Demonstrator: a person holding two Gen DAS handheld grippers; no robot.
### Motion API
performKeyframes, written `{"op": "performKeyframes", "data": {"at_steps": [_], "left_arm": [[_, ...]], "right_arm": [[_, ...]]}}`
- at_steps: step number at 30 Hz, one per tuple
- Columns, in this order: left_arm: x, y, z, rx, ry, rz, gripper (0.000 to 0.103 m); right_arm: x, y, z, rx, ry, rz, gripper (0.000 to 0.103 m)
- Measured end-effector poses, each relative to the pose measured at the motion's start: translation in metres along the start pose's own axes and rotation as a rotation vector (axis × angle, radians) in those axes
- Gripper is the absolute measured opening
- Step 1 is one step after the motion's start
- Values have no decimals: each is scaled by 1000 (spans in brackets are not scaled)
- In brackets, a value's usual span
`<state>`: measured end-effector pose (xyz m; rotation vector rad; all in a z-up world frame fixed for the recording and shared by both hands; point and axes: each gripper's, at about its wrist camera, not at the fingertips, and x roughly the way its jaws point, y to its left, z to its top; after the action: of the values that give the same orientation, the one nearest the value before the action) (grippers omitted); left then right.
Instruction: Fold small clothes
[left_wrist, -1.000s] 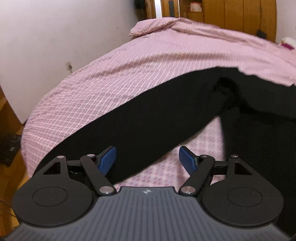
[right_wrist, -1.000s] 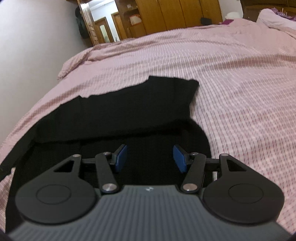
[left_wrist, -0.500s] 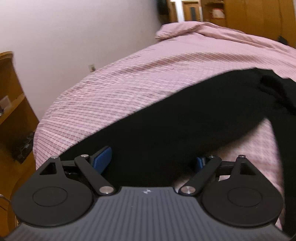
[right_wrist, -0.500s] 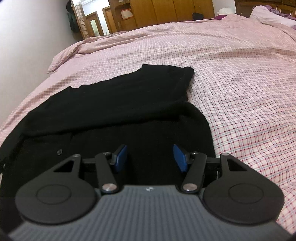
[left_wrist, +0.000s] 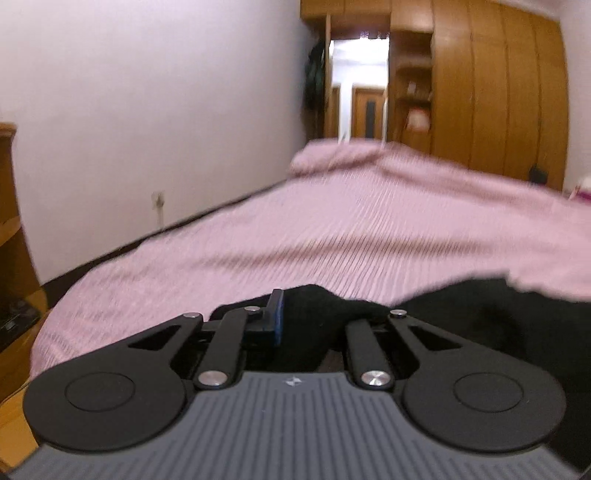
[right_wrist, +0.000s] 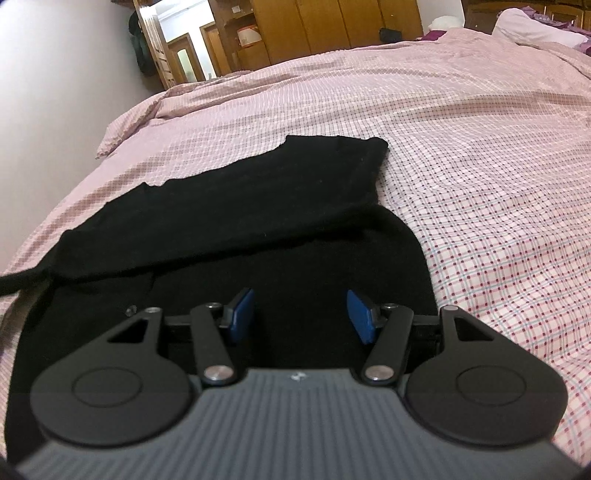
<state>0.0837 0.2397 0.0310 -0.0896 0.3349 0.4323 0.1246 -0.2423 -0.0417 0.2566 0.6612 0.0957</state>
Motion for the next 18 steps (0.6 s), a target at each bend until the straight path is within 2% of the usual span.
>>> {"op": "performKeyframes", "data": {"at_steps": [5,10,15,18], "left_arm": [[-16,-35,35,3,-117,-103,14],[-25,-87,52,55,-166,-225,14],[-24,-144,43,90,-127,-342,14],[-17,-177,27,114,-71,-396,14]], "right_arm": [[-3,-1,-1,6,-5,11,59],[-5,-4,-2,15,-12,21,59],[-6,-9,-2,32,-16,28,59],[-6,-13,-3,44,-16,31,59]]}}
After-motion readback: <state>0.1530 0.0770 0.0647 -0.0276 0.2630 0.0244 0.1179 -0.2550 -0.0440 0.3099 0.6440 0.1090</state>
